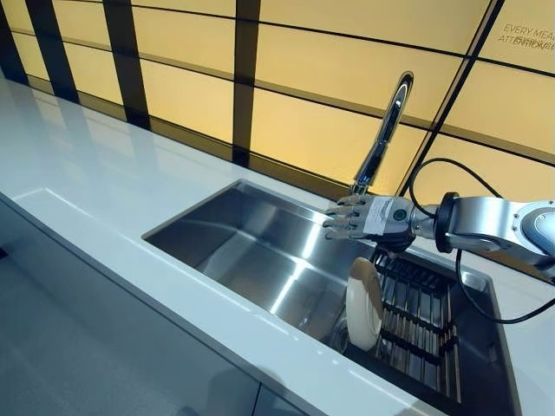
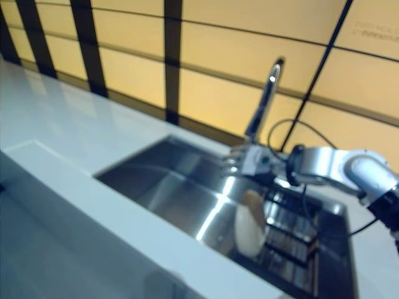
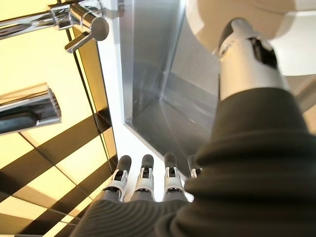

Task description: Take plates into dishwasher

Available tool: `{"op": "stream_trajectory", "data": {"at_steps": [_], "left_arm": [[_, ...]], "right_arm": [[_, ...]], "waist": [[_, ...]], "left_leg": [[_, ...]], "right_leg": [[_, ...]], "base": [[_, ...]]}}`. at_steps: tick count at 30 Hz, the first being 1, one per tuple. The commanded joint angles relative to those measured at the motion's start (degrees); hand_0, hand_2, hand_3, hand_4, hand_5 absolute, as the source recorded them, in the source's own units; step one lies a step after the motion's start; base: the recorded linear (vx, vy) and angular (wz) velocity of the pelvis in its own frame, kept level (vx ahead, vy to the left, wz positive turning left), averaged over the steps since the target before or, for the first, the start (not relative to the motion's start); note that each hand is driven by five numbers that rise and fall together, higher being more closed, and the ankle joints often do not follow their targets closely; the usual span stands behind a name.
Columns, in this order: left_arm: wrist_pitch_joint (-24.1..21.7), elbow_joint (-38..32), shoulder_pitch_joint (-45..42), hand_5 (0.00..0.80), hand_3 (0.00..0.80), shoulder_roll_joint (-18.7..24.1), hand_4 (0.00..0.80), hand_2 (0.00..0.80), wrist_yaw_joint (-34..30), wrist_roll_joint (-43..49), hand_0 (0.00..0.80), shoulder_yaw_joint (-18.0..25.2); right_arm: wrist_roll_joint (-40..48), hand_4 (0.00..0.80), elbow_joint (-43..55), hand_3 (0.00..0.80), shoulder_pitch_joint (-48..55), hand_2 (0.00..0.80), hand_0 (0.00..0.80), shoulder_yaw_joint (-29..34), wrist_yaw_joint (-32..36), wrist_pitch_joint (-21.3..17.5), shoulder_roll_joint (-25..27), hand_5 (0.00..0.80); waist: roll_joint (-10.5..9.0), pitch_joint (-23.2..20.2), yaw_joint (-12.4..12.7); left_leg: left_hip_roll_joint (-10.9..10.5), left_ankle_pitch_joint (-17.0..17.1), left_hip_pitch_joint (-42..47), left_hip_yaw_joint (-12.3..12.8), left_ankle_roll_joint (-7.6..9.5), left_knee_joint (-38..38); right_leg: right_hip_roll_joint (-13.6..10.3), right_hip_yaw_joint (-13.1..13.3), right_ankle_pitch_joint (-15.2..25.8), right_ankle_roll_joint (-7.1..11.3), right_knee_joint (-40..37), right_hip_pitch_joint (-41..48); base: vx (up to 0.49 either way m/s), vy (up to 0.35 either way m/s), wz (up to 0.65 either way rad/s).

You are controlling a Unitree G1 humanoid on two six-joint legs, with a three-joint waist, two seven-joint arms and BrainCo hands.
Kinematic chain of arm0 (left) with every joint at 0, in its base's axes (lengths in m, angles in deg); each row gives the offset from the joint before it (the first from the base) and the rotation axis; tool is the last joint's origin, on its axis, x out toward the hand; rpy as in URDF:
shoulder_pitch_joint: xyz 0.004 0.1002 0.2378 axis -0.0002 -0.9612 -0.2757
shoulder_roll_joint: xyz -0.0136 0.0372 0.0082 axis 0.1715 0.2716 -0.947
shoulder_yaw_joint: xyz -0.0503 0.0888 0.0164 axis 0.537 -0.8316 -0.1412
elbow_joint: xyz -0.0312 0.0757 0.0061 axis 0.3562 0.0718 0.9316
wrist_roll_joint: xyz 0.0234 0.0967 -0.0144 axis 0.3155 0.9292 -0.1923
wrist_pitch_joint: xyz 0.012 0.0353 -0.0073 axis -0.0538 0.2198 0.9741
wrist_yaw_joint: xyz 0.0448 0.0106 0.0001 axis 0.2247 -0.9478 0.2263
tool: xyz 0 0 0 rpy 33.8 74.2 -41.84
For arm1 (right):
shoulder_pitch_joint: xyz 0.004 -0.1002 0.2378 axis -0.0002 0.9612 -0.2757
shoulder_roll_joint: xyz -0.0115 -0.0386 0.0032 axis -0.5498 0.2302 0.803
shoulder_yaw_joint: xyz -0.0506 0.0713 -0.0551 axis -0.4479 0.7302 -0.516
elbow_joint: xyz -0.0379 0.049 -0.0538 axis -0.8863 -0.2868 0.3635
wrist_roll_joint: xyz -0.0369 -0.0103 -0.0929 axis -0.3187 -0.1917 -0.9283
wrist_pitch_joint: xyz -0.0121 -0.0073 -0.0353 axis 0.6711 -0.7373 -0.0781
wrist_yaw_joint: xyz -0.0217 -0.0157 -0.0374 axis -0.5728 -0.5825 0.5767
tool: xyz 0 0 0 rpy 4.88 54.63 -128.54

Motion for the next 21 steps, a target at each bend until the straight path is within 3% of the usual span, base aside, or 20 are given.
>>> {"op": "stream_trajectory", "data": {"at_steps": [1,21], "left_arm": [[-2.3,1.1,2.6,0.000,0.000,1.8,0.000,0.000,0.0,0.6,0.000,-2.1],[-2.7,1.3,2.7,0.000,0.000,1.8,0.000,0.000,0.1,0.3,0.000,-2.4]], "right_arm": [[3.2,0.000,-2.9,0.000,-1.0,0.000,0.000,0.1,0.0,0.0,0.7,0.000],[5.2,0.000,-1.6,0.000,2.5,0.000,0.000,1.0,1.7,-0.8,-0.7,0.000]], "waist": [[-1.15,-0.4,1.6],[-0.99,0.0,1.6]], "left_leg": [[0.9,2.2,-2.0,3.5,-0.02,-1.0],[0.7,2.1,-2.0,3.4,0.11,-1.1]], "right_leg": [[-1.5,-1.4,-3.8,2.03,2.4,2.1],[-1.5,-1.6,-3.7,2.09,2.6,1.9]], "base": [[0.000,0.000,0.00],[0.000,0.000,0.00]]}}
